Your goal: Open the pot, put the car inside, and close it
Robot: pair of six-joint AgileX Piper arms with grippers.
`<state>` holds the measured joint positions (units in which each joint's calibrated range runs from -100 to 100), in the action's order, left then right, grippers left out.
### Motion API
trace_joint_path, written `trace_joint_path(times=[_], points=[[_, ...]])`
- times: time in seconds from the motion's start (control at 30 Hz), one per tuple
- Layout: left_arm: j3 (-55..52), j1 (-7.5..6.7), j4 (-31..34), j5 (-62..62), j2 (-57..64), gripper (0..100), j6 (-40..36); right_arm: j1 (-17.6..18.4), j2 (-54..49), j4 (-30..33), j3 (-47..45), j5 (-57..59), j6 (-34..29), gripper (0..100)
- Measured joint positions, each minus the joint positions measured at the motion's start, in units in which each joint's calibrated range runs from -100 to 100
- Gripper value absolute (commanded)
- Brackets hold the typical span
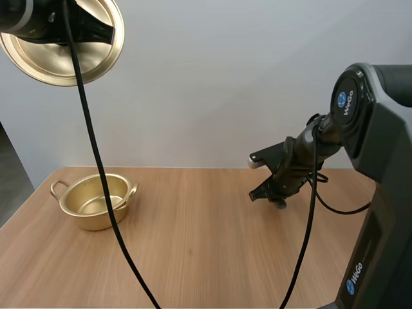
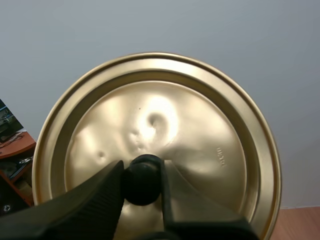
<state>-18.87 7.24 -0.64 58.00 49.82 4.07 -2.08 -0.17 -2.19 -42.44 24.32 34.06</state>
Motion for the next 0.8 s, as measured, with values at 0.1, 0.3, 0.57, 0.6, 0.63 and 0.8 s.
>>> trace_joint_path(times=[0.1,0.3,0.57,0.6,0.63,0.8], points=[[0.0,0.0,-0.23,-0.51,0.18,0,-0.03,0.08,-0.44,0.0,0.73,0.51,0.21,0],[0.0,0.0,-1.19,1.11,5.32,0,0.49,5.39,-11.26,-4.18,9.56,6.48,6.41,0],[0.0,0.0,-7.94,5.3,13.1,0,-0.23,14.45,-10.75,-15.96,17.98,12.7,13.46,0],[0.0,0.0,-9.07,6.0,13.99,0,-0.24,15.64,-10.15,-16.4,18.82,12.7,13.46,0],[0.0,0.0,-9.89,6.24,14.54,0,-0.24,16.84,-9.55,-16.69,19.65,12.03,13.46,0],[0.0,0.0,-9.65,6.24,16.41,0,-0.24,22.56,-4.65,-17.73,23.83,9.04,13.46,0]])
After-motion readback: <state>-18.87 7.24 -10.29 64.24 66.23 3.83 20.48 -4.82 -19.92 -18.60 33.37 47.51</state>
